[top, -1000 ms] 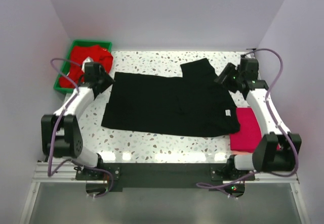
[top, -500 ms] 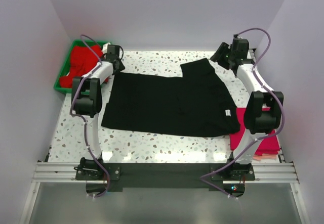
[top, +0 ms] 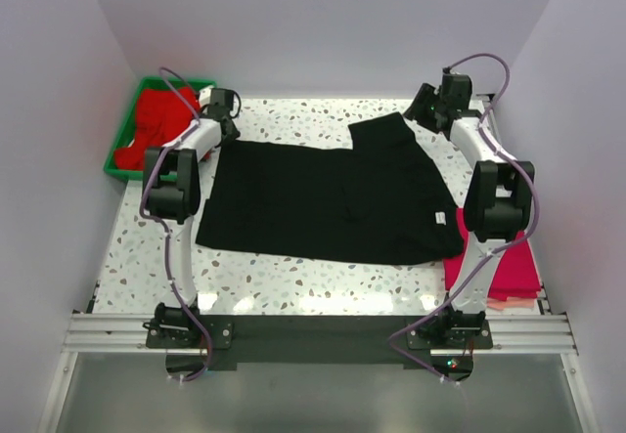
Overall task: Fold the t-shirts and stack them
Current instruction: Fold the tshirt
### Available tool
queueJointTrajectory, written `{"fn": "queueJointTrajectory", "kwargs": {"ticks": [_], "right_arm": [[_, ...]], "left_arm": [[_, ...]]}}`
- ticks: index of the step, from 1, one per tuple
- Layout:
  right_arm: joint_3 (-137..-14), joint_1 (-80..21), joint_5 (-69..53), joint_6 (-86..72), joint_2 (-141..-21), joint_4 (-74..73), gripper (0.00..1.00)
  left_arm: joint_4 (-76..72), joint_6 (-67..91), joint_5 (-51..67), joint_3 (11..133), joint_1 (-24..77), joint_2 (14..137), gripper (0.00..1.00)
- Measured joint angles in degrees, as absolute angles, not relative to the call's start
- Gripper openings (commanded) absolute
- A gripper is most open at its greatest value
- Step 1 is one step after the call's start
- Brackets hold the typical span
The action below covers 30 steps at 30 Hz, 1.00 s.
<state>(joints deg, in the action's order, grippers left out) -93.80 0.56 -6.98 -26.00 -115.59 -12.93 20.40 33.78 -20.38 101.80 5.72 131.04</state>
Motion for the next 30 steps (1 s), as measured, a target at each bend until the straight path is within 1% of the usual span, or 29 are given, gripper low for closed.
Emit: {"fn": "queueJointTrajectory", "kwargs": {"ticks": [3, 6, 7, 9, 10, 12, 13, 17, 24, 30], "right_arm": [[-94.54, 0.64, -6.98, -25.63, -116.9, -13.21, 0.59], [-95.07, 0.78, -6.98, -25.26, -118.13, -13.28, 0.59], [-95.39, 0.82, -6.98, -25.06, -118.67, -13.34, 0.59], [-96.25, 0.82, -6.98, -24.73, -119.83, -13.43, 0.61], [-96.73, 0.89, -6.98, -24.51, -120.49, -13.78, 0.61], [-97.82, 0.93, -6.98, -24.21, -121.67, -14.44, 0.62], [-98.52, 0.95, -6.98, -24.05, -122.41, -14.74, 0.62], [-101.54, 1.19, -6.61, -23.49, -125.43, -16.27, 0.62], [-108.62, 1.56, -3.38, -22.79, -131.87, -20.49, 0.6], [-114.39, 1.56, -1.89, -22.65, -137.49, -23.57, 0.53]], "left_arm": [[20.4, 33.65, -20.53, 101.8, 5.72, 131.63, 0.4], [20.29, 33.39, -20.97, 101.97, 5.72, 132.35, 0.37], [20.29, 33.39, -20.99, 102.17, 5.72, 132.44, 0.32], [20.38, 33.39, -21.04, 102.41, 5.72, 132.57, 0.25], [20.38, 33.34, -21.06, 102.5, 5.72, 132.68, 0.19], [20.34, 33.34, -21.1, 102.56, 5.72, 132.77, 0.14], [20.34, 33.34, -21.08, 102.56, 5.72, 132.77, 0.09], [20.29, 33.3, -21.06, 102.56, 5.72, 132.77, 0.0], [19.51, 33.28, -21.04, 102.26, 5.72, 132.75, 0.0], [17.91, 33.28, -20.97, 101.43, 5.72, 132.57, 0.0]]}}
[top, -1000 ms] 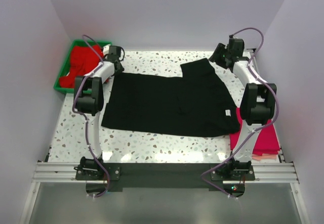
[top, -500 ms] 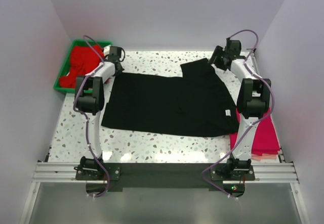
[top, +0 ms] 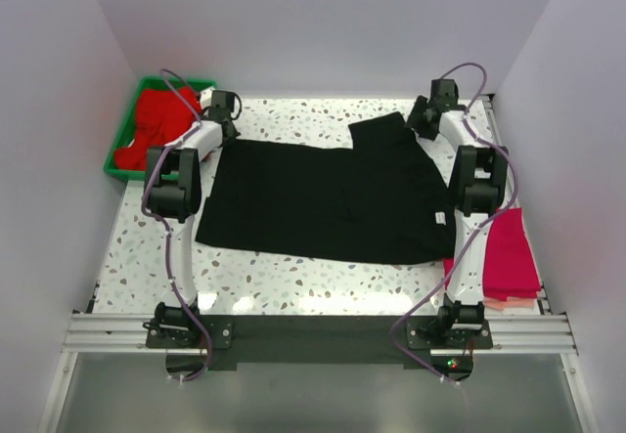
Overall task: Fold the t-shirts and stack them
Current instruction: Fold the tshirt
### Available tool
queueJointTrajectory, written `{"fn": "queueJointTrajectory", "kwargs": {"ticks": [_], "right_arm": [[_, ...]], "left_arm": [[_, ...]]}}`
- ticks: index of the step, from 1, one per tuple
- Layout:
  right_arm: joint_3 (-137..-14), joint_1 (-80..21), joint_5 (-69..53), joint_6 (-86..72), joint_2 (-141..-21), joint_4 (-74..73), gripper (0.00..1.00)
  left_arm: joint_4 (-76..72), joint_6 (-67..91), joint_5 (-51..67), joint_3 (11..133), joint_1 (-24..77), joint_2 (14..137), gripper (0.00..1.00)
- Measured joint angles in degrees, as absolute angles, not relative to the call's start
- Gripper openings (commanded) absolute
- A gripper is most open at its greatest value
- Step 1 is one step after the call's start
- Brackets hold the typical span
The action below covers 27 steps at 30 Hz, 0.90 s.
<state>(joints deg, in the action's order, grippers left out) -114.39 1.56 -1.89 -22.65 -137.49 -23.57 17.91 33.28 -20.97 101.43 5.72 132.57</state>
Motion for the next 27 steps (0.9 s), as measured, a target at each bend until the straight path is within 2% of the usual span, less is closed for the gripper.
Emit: {"fn": "queueJointTrajectory", "kwargs": {"ticks": [4, 7, 8, 12, 15, 21, 27], "right_arm": [[-116.64, 1.43, -1.65, -22.81, -139.35, -24.25, 0.45], [-116.68, 1.3, -1.63, -22.98, -139.41, -24.82, 0.32], [-116.68, 1.26, -1.63, -23.03, -139.46, -24.97, 0.23], [-116.68, 1.1, -1.85, -23.68, -139.48, -25.34, 0.09], [-117.3, 1.06, -2.66, -24.1, -139.79, -25.76, 0.02], [-122.19, 1.06, -4.47, -24.93, -142.52, -25.63, 0.0], [-128.18, 1.13, -6.31, -26.52, -145.69, -23.64, 0.0]], "left_arm": [[17.39, 33.28, -20.67, 101.34, 5.72, 132.57, 0.0], [17.21, 33.28, -20.34, 101.34, 5.69, 132.57, 0.0], [17.17, 33.3, -20.29, 101.34, 5.69, 132.57, 0.0], [16.73, 33.3, -20.05, 101.34, 5.63, 132.57, 0.0], [16.38, 33.3, -19.73, 101.34, 5.37, 132.57, 0.0], [15.35, 33.3, -18.46, 102.13, 3.92, 132.94, 0.0], [13.8, 33.17, -17.02, 108.29, 2.96, 136.2, 0.0]]}}
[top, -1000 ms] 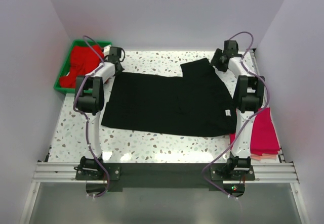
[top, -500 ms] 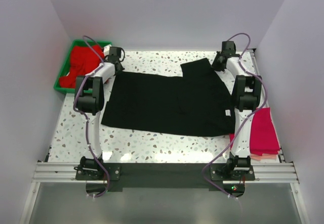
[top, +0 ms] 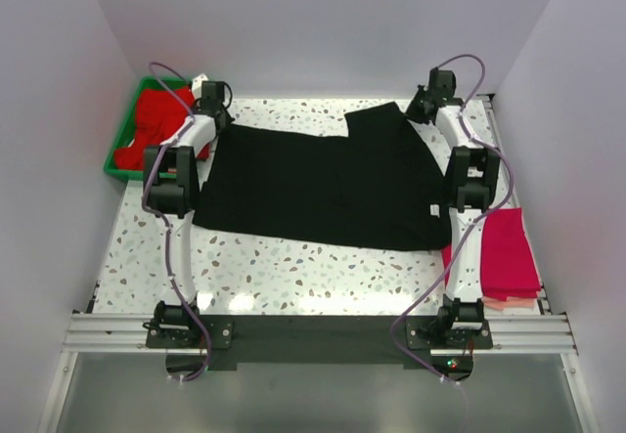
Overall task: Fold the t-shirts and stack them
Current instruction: Fold the tshirt
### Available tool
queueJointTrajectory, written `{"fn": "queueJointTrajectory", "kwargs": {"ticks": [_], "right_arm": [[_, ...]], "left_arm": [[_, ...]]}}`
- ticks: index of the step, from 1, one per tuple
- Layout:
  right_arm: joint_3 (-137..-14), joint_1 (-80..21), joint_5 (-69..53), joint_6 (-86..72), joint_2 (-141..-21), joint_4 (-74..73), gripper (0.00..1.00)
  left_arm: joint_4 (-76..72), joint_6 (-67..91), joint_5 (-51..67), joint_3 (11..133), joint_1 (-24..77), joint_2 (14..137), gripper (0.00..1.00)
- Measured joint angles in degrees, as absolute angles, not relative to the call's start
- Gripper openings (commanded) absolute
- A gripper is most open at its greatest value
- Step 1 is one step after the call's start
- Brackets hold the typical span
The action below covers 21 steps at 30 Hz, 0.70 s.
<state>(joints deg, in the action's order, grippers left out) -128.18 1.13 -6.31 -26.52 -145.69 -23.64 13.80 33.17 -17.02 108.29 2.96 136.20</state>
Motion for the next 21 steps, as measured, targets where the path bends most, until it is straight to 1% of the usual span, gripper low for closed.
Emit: {"fn": "queueJointTrajectory", "kwargs": {"ticks": [8, 14, 17, 21], "right_arm": [[-136.81, 1.58, -8.19, -28.75, -150.19, -19.4, 0.0], [-137.8, 1.72, -8.82, -29.56, -150.63, -16.53, 0.0], [-136.44, 1.76, -9.21, -29.63, -150.36, -14.57, 0.0], [-127.2, 1.89, -9.21, -29.61, -146.23, -12.78, 0.0]], "left_arm": [[11.07, 33.17, -15.66, 114.91, 2.35, 139.7, 0.0], [9.87, 33.28, -14.76, 117.19, 1.34, 141.14, 0.0], [9.67, 33.36, -13.82, 117.21, 0.84, 141.21, 0.0], [8.01, 33.36, -12.47, 116.68, 0.56, 141.18, 0.0]]}}
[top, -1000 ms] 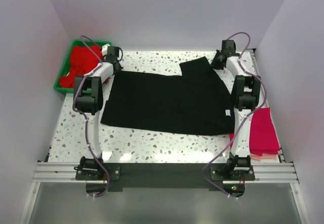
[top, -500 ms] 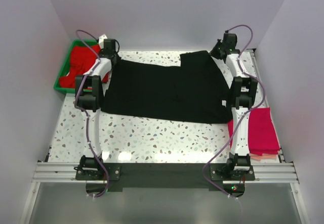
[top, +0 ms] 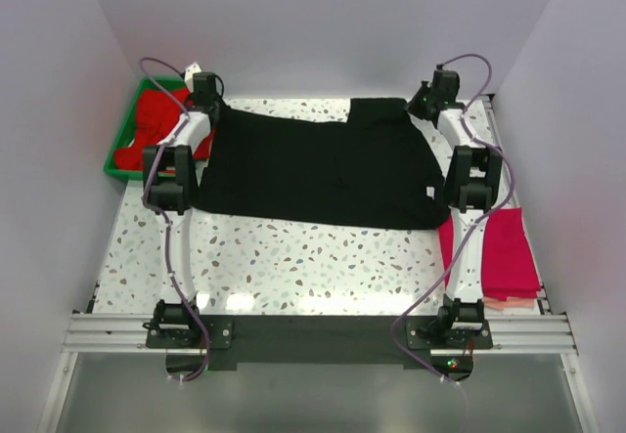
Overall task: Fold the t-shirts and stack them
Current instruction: Fold the tshirt
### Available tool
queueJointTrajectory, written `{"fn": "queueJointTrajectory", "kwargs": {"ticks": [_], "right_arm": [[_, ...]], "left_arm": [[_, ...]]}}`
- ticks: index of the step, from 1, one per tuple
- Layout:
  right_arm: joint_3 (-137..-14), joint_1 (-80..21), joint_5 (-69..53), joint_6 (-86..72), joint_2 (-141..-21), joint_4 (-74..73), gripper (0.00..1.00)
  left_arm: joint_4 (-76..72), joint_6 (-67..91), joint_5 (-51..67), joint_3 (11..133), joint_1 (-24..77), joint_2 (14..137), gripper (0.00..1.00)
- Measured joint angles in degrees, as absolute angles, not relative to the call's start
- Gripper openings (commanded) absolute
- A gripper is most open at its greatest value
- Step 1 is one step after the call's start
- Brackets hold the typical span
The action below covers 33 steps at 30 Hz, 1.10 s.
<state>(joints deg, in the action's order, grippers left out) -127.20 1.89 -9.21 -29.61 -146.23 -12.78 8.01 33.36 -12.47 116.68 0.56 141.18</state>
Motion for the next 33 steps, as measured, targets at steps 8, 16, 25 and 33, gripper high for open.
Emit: {"fn": "queueJointTrajectory", "kwargs": {"ticks": [8, 16, 25, 33], "right_arm": [[-107.02, 2.26, -9.23, -30.09, -133.23, -8.97, 0.0], [-92.4, 2.31, -9.89, -31.16, -121.14, -3.16, 0.0], [-83.48, 2.37, -10.22, -32.34, -114.56, -0.49, 0.0], [-75.44, 2.44, -10.26, -32.67, -107.13, 0.6, 0.0]], "left_arm": [[6.11, 33.87, -9.13, 109.8, -1.17, 139.28, 0.0], [5.39, 33.87, -8.1, 104.86, -1.96, 134.87, 0.0], [3.36, 34.54, -5.89, 99.46, -2.46, 130.52, 0.0], [1.85, 36.27, -5.3, 92.18, -2.92, 124.53, 0.0]]}}
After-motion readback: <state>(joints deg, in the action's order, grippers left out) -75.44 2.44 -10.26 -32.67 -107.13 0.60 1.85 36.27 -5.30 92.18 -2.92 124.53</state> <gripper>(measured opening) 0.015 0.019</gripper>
